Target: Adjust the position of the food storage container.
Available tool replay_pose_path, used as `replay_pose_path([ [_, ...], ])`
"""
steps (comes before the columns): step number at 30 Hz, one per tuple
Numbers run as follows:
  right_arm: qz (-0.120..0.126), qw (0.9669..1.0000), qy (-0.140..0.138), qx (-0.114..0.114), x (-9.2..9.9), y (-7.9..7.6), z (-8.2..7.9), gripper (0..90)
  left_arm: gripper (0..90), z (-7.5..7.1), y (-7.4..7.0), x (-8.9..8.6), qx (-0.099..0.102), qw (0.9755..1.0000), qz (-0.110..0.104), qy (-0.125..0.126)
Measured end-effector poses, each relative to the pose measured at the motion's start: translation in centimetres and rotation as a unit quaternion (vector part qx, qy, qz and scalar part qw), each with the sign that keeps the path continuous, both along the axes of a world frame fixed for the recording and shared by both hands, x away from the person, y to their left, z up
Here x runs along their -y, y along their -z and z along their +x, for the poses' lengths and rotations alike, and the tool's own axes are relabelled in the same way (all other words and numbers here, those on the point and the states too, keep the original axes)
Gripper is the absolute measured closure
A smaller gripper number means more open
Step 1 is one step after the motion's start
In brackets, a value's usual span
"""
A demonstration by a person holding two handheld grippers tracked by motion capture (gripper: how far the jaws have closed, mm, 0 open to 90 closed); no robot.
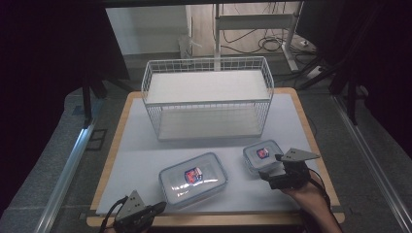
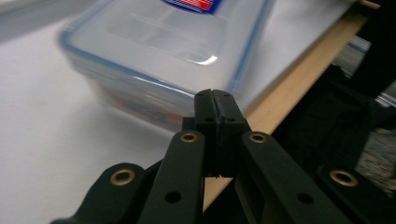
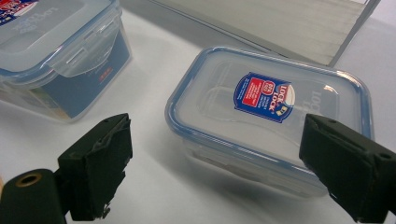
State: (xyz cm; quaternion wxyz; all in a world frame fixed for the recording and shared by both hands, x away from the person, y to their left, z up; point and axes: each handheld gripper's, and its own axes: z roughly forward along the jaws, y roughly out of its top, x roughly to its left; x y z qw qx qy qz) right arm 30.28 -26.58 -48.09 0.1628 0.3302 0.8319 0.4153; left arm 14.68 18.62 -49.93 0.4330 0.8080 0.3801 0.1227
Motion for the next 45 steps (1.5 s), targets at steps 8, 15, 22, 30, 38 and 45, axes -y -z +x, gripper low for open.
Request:
replay_pose_path([
  [8,-0.001,1.0000,-0.001,-0.002,-0.1,0.1,0.0,9.4,90.0,0.3,1.2,1.0,-0.024,0.9995,0.018,0.012],
  [15,-0.006,1.0000,-0.004,-0.004,-0.3,0.3,0.1,9.8,90.0,1.0,1.4,0.3,-0.029,0.9995,-0.004,0.010],
  [22,-0.002,1.0000,-0.006,-0.001,-0.4,0.2,0.0,10.8,90.0,2.4,1.4,0.1,-0.024,0.9997,0.002,-0.008],
  [30,0.000,0.9999,-0.013,-0.003,-0.7,0.3,0.0,13.0,90.0,4.7,1.3,0.2,-0.024,0.9995,0.013,-0.014],
  [38,0.014,0.9996,-0.020,-0.016,-0.8,0.1,0.0,22.1,90.0,5.8,1.2,-2.6,-0.028,0.9966,0.005,-0.077],
  [45,0.016,0.9988,-0.032,-0.034,-1.6,-0.1,-0.1,40.2,89.9,9.1,1.1,-2.4,-0.023,0.9953,0.017,-0.093],
])
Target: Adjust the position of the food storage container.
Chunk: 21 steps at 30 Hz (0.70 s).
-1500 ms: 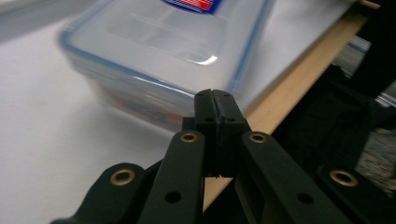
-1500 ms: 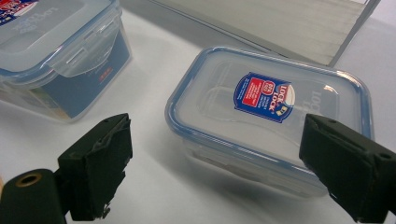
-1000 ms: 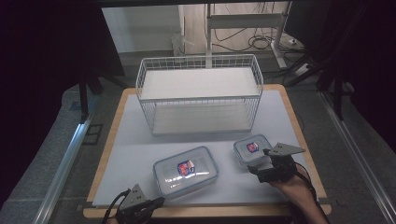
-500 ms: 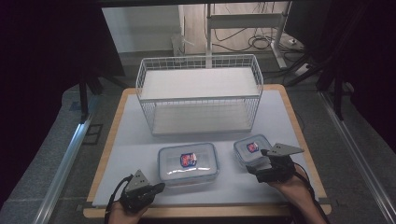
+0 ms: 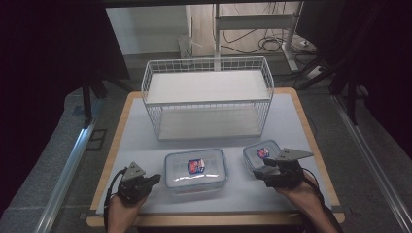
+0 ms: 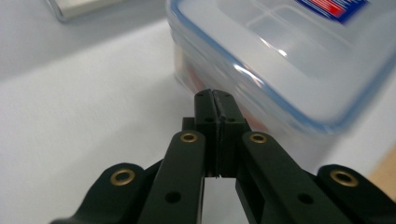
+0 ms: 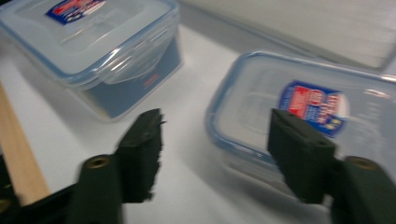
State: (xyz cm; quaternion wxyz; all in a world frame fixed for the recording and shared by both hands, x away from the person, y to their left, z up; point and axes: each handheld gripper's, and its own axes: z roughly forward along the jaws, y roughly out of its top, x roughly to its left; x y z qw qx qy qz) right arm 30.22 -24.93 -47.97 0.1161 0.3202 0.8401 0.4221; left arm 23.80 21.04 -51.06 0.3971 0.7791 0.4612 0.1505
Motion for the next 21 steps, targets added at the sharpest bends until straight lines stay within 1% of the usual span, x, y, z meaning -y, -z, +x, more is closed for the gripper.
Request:
replay_pose_path([
  [1,-0.007,1.0000,-0.004,-0.001,-0.3,0.0,0.0,47.5,89.9,0.3,0.0,0.1,-0.001,1.0000,0.001,0.000],
  [3,-0.017,0.9998,-0.010,-0.003,-1.0,-0.1,0.0,56.2,89.9,1.2,0.1,0.4,-0.003,1.0000,0.002,0.001],
  [4,-0.021,0.9997,-0.010,-0.001,-1.2,-0.1,0.0,59.7,90.0,1.6,0.1,0.5,-0.006,0.9999,0.013,-0.002],
  [5,-0.026,0.9996,-0.011,-0.001,-1.7,-0.1,0.1,65.7,90.0,1.8,0.1,0.5,-0.006,0.9998,0.016,0.001],
  [7,-0.029,0.9994,-0.015,-0.006,-2.2,0.0,0.3,74.8,90.0,2.2,0.3,0.5,-0.011,0.9999,0.011,-0.001],
  [8,-0.030,0.9994,-0.015,-0.008,-2.4,0.0,0.4,77.3,90.0,2.5,0.3,0.6,-0.013,0.9999,0.009,0.000],
  [10,-0.022,0.9995,-0.020,-0.015,-3.2,0.2,0.8,84.7,90.0,2.8,0.4,0.7,-0.013,0.9999,0.005,0.002],
  [11,-0.020,0.9994,-0.021,-0.017,-3.4,0.2,0.9,85.8,90.0,3.3,0.3,1.1,-0.015,0.9999,0.005,0.006],
  [13,-0.022,0.9994,-0.021,-0.018,-3.7,0.3,1.0,86.7,90.0,3.5,0.3,1.4,-0.015,0.9998,0.003,0.009],
  [15,-0.031,0.9991,-0.023,-0.018,-4.4,0.4,1.2,88.1,90.0,4.0,0.3,1.9,-0.016,0.9998,0.000,0.013],
  [17,-0.035,0.9989,-0.022,-0.020,-4.8,0.7,1.4,88.4,90.0,4.5,0.3,2.5,-0.016,0.9997,0.000,0.019],
  [19,-0.043,0.9986,-0.022,-0.023,-5.2,1.0,1.6,88.5,90.0,4.7,0.3,2.9,-0.019,0.9995,-0.005,0.023],
  [20,-0.047,0.9983,-0.023,-0.025,-5.2,1.2,1.6,88.5,90.0,4.6,0.4,3.2,-0.022,0.9993,-0.013,0.028],
  [21,-0.047,0.9983,-0.023,-0.025,-5.2,1.2,1.6,88.5,90.0,4.6,0.4,3.2,-0.022,0.9993,-0.013,0.028],
])
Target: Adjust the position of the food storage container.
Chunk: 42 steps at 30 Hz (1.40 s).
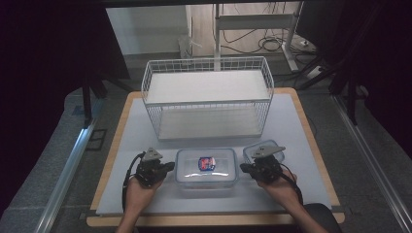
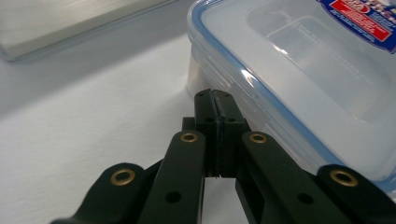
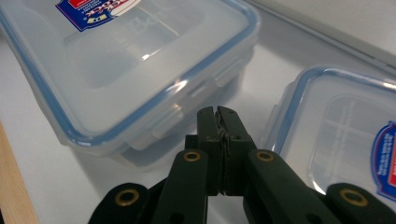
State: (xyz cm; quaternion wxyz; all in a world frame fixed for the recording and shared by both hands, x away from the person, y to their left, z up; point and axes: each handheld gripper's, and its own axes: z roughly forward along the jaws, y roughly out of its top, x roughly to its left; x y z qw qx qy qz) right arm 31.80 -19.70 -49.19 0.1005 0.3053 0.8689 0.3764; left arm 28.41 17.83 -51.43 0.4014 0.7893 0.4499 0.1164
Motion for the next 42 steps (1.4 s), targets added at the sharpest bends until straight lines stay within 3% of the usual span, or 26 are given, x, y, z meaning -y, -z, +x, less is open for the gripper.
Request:
replay_pose_path([
  [2,0.001,1.0000,0.002,-0.002,0.0,0.1,0.0,88.8,90.0,-0.1,0.1,0.3,-0.003,1.0000,-0.004,0.001],
  [7,0.003,0.9999,0.010,-0.003,0.4,0.2,0.2,89.4,90.0,-0.3,0.5,1.5,-0.007,0.9997,0.020,0.010],
  [10,0.003,0.9998,0.017,-0.007,0.4,0.3,0.2,89.5,90.0,-0.4,0.4,1.6,-0.006,0.9997,0.023,0.011],
  [16,-0.008,0.9996,0.026,0.007,0.2,0.3,0.1,89.6,87.6,-0.5,0.1,1.0,0.002,0.9999,0.012,0.009],
  [19,-0.018,0.9987,0.043,0.018,0.5,0.3,0.3,89.6,87.6,-0.6,0.0,0.6,0.005,1.0000,0.001,0.007],
  [25,-0.013,0.9961,0.084,0.023,2.7,0.0,1.4,89.6,88.0,-0.6,0.0,0.3,0.004,0.9999,-0.002,0.009],
  [28,-0.013,0.9956,0.090,0.024,3.0,0.0,1.4,89.5,88.2,-0.6,0.0,0.2,0.003,0.9999,-0.006,0.010],
  [32,0.003,0.9980,0.061,0.014,2.1,0.0,0.5,89.3,88.7,-0.6,0.1,0.5,-0.002,0.9998,-0.010,0.014],
  [36,-0.002,0.9995,0.030,0.009,0.5,0.5,-0.1,88.7,89.8,-0.6,0.2,1.1,-0.002,0.9999,0.009,0.011],
  [38,-0.010,0.9996,0.026,0.011,0.1,0.7,-0.2,88.9,89.9,-0.6,0.3,1.3,-0.007,0.9999,0.011,0.010],
  [42,-0.001,0.9994,0.035,-0.002,0.6,0.7,-0.1,89.4,90.0,-0.8,0.3,2.2,-0.006,0.9995,0.027,0.016],
])
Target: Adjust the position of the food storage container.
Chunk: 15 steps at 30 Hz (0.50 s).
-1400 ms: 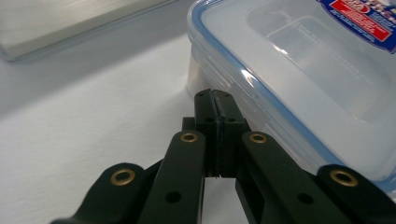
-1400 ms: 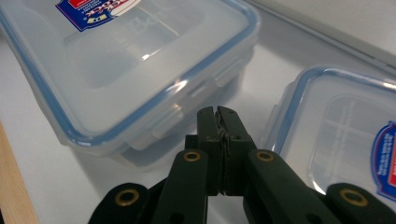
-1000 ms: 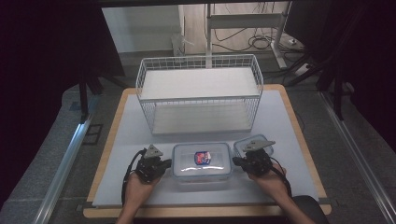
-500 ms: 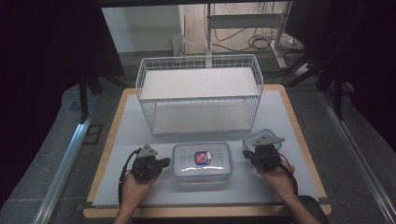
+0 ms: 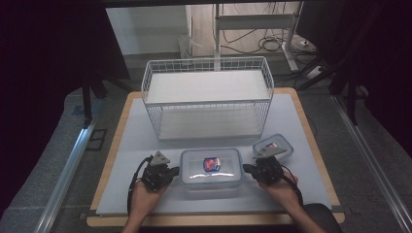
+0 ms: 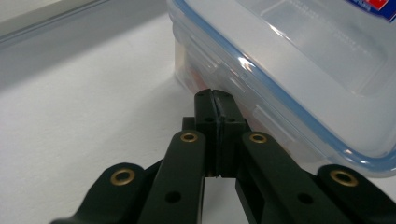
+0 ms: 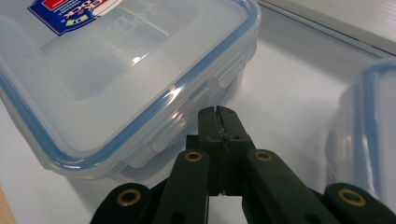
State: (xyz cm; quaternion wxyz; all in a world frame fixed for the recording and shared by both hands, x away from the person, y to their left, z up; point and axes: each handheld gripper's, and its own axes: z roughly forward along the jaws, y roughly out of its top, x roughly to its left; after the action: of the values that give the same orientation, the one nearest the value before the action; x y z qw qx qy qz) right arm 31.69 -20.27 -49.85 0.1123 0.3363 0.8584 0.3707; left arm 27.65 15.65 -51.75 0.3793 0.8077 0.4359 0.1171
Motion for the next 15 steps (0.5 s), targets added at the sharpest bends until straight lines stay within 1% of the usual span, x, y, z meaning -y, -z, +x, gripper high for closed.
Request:
replay_pose_path([
  [1,-0.001,1.0000,0.001,0.001,0.1,0.0,0.0,89.5,90.0,-0.1,-0.1,0.3,0.001,1.0000,0.003,0.002],
  [3,-0.001,1.0000,0.007,-0.005,0.4,0.0,-0.2,89.5,90.0,-0.2,-0.1,0.6,0.002,1.0000,0.005,0.005],
  [6,0.000,0.9999,0.007,-0.011,0.6,0.0,-0.4,89.5,90.0,-0.2,-0.1,0.6,0.002,1.0000,0.004,0.006],
  [9,-0.003,1.0000,0.005,-0.008,0.6,0.0,-0.7,89.5,90.0,-0.1,0.0,0.4,0.001,1.0000,-0.004,0.007],
  [10,-0.002,0.9999,0.002,-0.011,0.6,0.0,-0.8,89.6,90.0,0.0,0.0,0.4,0.000,1.0000,-0.004,0.005],
  [14,-0.005,1.0000,-0.002,-0.008,0.4,-0.1,-1.2,89.6,90.0,0.1,0.0,0.4,0.005,1.0000,0.004,-0.001],
  [15,-0.005,1.0000,-0.002,-0.008,0.4,-0.1,-1.2,89.6,90.0,0.1,0.0,0.4,0.004,1.0000,0.004,-0.001],
])
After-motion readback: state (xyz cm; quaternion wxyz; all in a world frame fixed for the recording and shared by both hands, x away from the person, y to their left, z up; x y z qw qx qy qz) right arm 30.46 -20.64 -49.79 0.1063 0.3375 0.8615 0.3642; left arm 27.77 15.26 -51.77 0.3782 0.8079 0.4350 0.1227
